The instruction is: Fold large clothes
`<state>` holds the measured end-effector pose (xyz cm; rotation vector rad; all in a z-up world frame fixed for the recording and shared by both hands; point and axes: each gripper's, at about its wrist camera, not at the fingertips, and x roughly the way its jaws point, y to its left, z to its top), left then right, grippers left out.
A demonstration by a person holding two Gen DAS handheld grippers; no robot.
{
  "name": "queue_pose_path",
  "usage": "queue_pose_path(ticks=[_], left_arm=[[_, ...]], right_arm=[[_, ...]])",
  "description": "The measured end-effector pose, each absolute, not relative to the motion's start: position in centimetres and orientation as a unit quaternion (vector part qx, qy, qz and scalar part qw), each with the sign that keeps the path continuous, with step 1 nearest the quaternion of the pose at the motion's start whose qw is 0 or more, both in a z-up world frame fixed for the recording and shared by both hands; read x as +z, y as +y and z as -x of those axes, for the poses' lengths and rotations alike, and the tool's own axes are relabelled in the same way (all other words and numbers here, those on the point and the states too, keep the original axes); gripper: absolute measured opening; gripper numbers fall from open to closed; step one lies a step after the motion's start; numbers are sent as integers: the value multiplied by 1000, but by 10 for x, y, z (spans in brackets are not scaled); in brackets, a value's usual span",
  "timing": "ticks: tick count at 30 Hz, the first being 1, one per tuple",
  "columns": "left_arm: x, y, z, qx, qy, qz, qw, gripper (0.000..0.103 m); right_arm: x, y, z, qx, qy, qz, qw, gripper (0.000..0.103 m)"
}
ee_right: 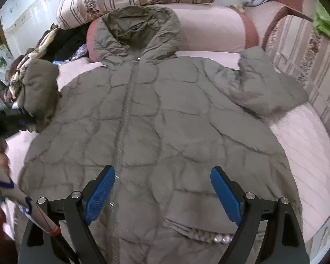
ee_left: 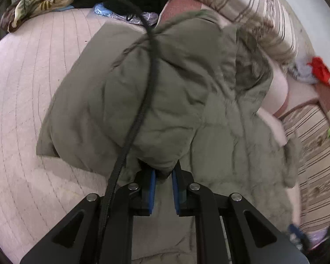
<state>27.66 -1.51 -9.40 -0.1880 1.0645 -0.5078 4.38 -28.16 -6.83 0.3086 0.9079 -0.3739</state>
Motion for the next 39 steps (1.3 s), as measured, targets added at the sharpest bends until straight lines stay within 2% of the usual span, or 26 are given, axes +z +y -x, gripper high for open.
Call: queue_pose_path(ticks=[8,9,12,15,19,26,29,33,36,39], left_arm=[[-99,0,-248,-217,508,93,829,16],[-98,1,-244,-217,508,85,829,19],[-93,-2,-228,-229,510,70,827,43],[-89,7,-211,-229,500,46,834,49],[-80,30,-200,-233,490,29,840,49],[-42,127,-214,-209,439,86,870,50],[-43,174,-227,-149,428,142,880,52],[-55,189,-239,-87,438,147,883,52],[-62,192,-240,-47,448,119,885,52],[-66,201,-242,-50,464,144,873,52]], right_arm=[[-42,-263,-124,-65,414,-227,879,92],[-39,-258,-135,-58,414,-226,880,92],[-31,-243,-168,-36,414,-223,882,94],[-28,-229,-198,-28,418,-227,879,94],[-11,-210,-227,-25,423,-213,880,94],[29,-120,-274,11,414,-100,905,94],[33,-88,-288,-7,405,-68,912,99],[5,-75,-304,-9,446,-102,889,99],[7,-88,-284,-4,416,-153,896,99],[24,-101,-262,3,380,-181,907,99]])
